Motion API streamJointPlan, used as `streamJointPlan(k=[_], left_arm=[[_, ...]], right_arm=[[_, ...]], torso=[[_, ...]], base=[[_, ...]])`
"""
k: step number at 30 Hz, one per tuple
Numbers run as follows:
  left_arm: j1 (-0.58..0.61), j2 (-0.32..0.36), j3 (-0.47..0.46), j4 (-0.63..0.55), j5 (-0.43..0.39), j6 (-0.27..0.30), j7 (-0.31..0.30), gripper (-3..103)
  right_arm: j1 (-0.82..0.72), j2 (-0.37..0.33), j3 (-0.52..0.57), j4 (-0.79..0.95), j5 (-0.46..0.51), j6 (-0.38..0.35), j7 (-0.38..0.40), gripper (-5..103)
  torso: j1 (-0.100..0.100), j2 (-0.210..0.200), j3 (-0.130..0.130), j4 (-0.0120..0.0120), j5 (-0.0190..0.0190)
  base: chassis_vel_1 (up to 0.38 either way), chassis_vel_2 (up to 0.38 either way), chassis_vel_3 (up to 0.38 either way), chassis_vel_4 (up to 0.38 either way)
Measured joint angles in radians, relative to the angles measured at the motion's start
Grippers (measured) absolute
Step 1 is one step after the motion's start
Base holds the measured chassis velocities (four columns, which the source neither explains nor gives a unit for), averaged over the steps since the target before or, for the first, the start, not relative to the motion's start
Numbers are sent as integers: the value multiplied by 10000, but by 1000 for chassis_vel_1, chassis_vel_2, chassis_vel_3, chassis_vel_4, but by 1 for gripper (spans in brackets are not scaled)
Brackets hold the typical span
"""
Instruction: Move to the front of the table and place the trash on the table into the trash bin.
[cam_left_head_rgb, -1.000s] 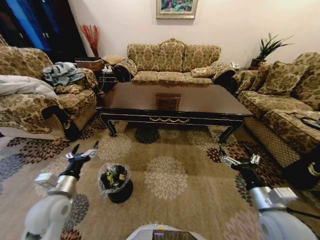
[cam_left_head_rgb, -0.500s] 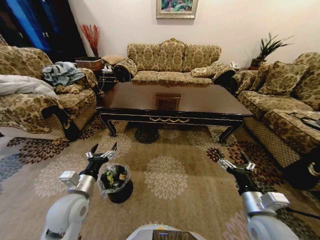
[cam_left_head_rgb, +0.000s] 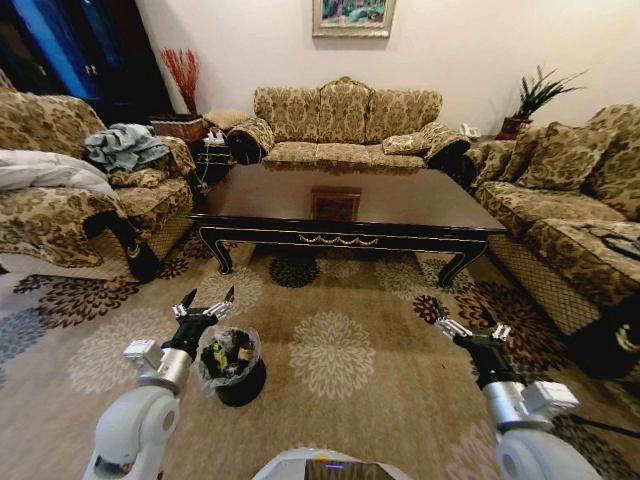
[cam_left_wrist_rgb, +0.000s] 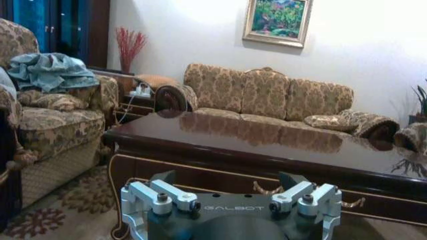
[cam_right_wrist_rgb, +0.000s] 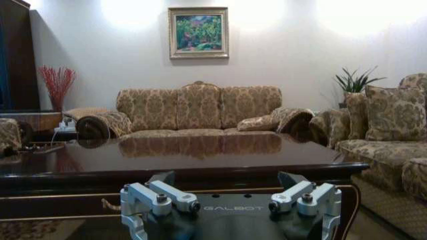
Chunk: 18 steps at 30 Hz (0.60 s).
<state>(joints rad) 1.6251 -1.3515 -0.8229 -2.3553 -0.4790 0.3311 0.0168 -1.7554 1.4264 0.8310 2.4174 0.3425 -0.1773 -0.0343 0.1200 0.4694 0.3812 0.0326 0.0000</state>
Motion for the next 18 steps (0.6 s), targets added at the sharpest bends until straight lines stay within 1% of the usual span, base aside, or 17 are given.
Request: streamJointPlan(k=[18], left_arm=[[-2, 9, -10, 21, -14, -13, 2, 100]], right_arm=[[2, -12, 1, -16, 3, 5, 0, 100]], torso=[[1, 3, 1, 0, 0]], base=[[0, 0, 0, 0]])
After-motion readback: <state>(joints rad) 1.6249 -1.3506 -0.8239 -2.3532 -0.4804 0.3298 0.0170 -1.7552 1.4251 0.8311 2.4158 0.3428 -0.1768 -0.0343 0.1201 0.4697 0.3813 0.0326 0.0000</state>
